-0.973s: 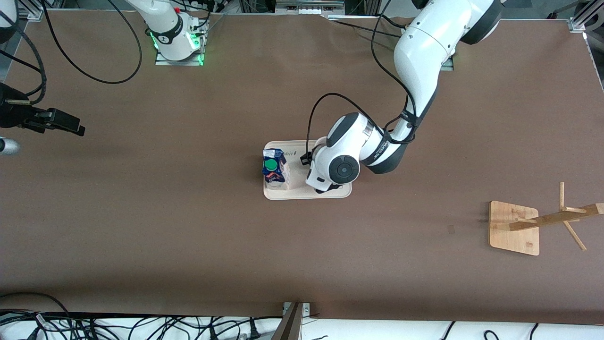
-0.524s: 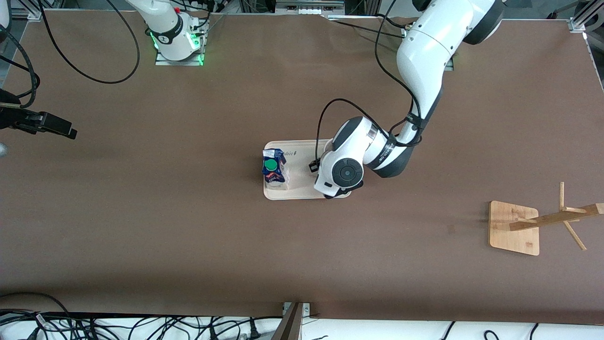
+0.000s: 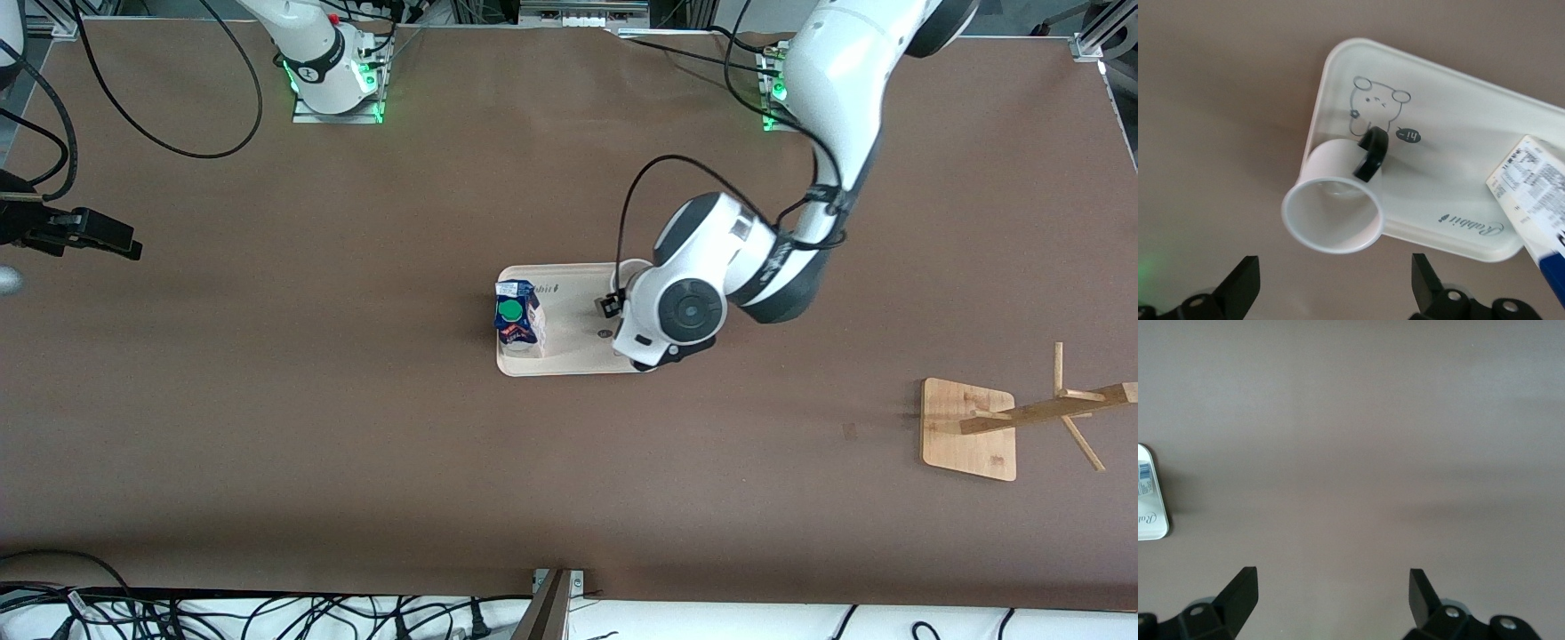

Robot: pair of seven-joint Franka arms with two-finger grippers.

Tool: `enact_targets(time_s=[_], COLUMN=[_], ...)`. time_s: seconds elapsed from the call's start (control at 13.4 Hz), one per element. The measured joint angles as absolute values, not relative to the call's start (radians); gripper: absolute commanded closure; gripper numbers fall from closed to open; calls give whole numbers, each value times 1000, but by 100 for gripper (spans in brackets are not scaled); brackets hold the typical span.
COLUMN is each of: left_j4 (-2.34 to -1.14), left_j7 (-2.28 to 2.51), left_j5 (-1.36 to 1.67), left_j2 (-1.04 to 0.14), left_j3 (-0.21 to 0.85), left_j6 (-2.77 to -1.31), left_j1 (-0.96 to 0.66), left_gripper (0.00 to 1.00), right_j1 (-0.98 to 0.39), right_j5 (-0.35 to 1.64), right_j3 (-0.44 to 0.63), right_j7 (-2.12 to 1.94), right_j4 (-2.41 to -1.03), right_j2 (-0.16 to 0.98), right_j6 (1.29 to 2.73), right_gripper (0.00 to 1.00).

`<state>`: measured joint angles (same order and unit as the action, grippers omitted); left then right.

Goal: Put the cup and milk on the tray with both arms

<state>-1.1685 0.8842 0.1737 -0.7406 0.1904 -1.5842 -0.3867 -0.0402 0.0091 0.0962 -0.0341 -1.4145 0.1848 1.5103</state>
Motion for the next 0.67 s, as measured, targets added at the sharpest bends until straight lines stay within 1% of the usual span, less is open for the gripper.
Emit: enact_targets(time_s=[0.15,0.37,0.52,0.67], left_j4=[-1165,-1163,-1165,-1167], left_j7=[774,548,380,250], left_j5=[168,69,40,25], left_j2=[-645,-503,-430,-387], left_j3=[189,182,171,128], left_j6=[-1491,-1399,-1361,-1353], left_j1=[-322,-245,-186,-154], left_gripper=[0,0,0,0], right_j1=[-40,-40,-40,-40], right_j5=[9,9,9,9], right_j3=[96,96,96,96], right_j7=[-51,-52,-53,-56], right_j4=[-1414,-1415,-1415,-1415], right_j2=[186,186,186,186], right_j6=[1510,1510,1510,1510], right_gripper=[0,0,0,0])
